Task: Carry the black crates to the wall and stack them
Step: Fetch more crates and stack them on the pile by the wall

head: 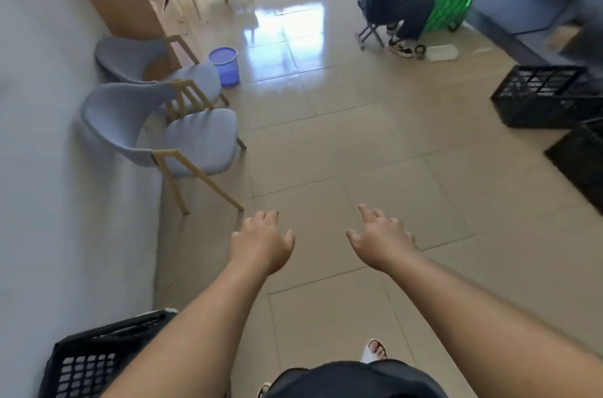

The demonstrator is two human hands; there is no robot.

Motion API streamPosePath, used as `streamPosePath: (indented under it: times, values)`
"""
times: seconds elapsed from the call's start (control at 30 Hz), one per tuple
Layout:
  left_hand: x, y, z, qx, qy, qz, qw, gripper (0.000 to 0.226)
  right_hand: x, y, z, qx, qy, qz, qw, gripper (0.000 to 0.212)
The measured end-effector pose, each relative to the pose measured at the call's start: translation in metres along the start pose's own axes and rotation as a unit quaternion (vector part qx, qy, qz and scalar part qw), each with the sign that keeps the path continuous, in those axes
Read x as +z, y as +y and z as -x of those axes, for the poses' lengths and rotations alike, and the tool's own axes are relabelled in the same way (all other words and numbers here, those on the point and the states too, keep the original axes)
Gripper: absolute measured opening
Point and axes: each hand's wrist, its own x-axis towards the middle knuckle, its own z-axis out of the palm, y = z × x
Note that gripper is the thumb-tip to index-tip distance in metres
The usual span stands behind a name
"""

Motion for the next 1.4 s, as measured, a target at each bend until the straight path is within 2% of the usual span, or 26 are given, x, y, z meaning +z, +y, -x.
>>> streamPosePath:
  times: [0.17, 0.33, 0.7, 0.97, 1.2, 1.4]
  values:
    - [-0.002, 0.155, -0.031, 0.1, -0.004, -0.04, 0.994, 0.064, -0.053, 0.13, -0.019, 0.09, 0.034, -0.059, 0.994, 0.068]
    - [-0.005, 0.269, -0.052, 0.191, -0.006, -0.071, 0.979, 0.062, -0.09, 0.225, -0.034, 0.169, 0.045, -0.101, 0.979, 0.068]
    - [-0.004, 0.469, -0.171, 0.317, -0.047, -0.125, 0.939, 0.062, -0.171, 0.36, -0.123, 0.296, 0.078, -0.172, 0.936, 0.064]
    - [-0.027, 0.614, -0.268, 0.412, -0.073, -0.18, 0.89, 0.062, -0.235, 0.432, -0.185, 0.406, 0.098, -0.241, 0.876, 0.064]
    - [-0.018, 0.754, -0.305, 0.485, -0.081, -0.226, 0.841, 0.06, -0.271, 0.522, -0.214, 0.474, 0.132, -0.278, 0.825, 0.051]
    - [0.002, 0.892, -0.316, 0.515, -0.079, -0.243, 0.818, 0.058, -0.307, 0.635, -0.251, 0.497, 0.141, -0.296, 0.804, 0.049]
